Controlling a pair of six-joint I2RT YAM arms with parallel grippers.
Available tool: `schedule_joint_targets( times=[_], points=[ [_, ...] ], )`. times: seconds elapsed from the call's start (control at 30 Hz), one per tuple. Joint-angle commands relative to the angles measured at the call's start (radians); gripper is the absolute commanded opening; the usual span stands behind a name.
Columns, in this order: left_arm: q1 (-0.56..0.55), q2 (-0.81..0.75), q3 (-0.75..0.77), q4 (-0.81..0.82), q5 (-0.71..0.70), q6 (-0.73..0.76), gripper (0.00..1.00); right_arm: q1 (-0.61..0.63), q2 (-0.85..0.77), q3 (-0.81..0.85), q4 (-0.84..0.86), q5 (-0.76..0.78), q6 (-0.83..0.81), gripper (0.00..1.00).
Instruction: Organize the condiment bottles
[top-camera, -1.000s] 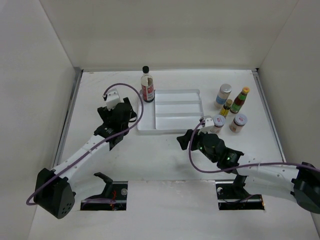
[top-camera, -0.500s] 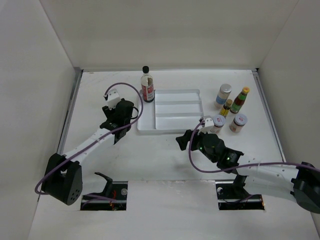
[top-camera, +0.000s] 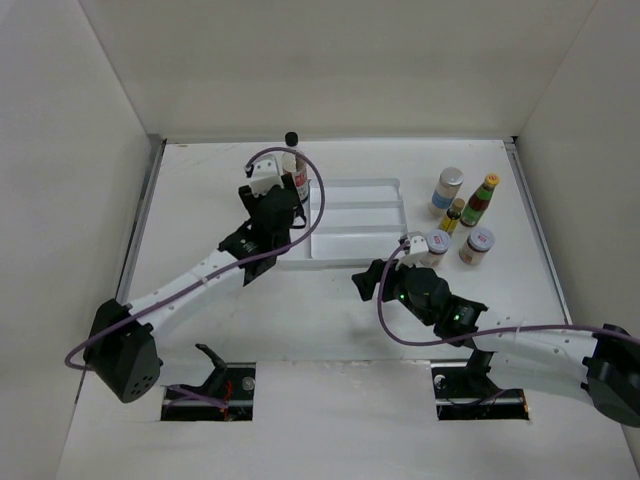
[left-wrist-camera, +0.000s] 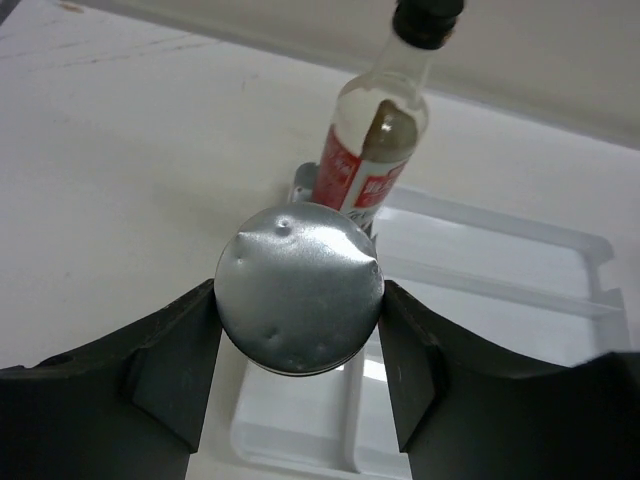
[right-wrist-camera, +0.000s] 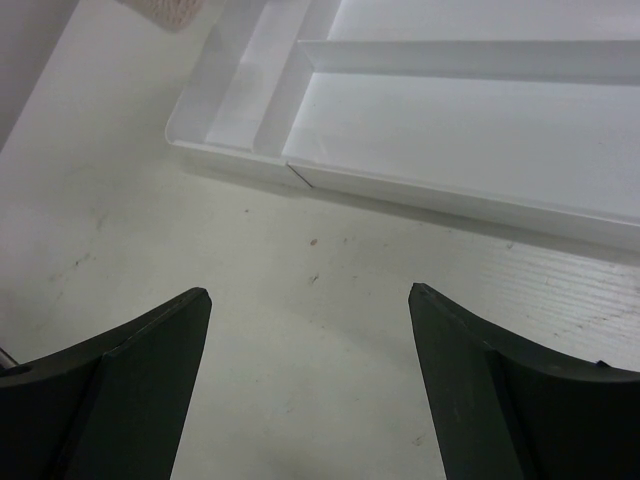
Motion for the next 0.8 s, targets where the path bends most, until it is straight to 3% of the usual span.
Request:
schedule_joint_targets(
  times=[0.0, 0.3, 0.63, 0.77],
  points=[
    [-0.007, 0.072, 0.093, 0.170, -0.034, 0.063, 0.32, 0.001, -0.020, -0.008, 0.023, 0.028, 0.004, 0.87],
    [0.062, 0.274, 0.194, 0.259, 0.058, 0.094, 0.33, 0.001, -0.010, -0.008, 0.027, 0.029, 0.004, 0.88],
    [0.075, 0.374, 0.172, 0.351, 0.095, 0.096, 0.36, -0.002, -0.001, -0.009, 0.031, 0.032, 0.004, 0.94],
    [0.078, 0.402, 0.158, 0.365, 0.086, 0.097, 0.49, -0.002, -0.012, -0.011, 0.031, 0.042, 0.004, 0.96]
  ],
)
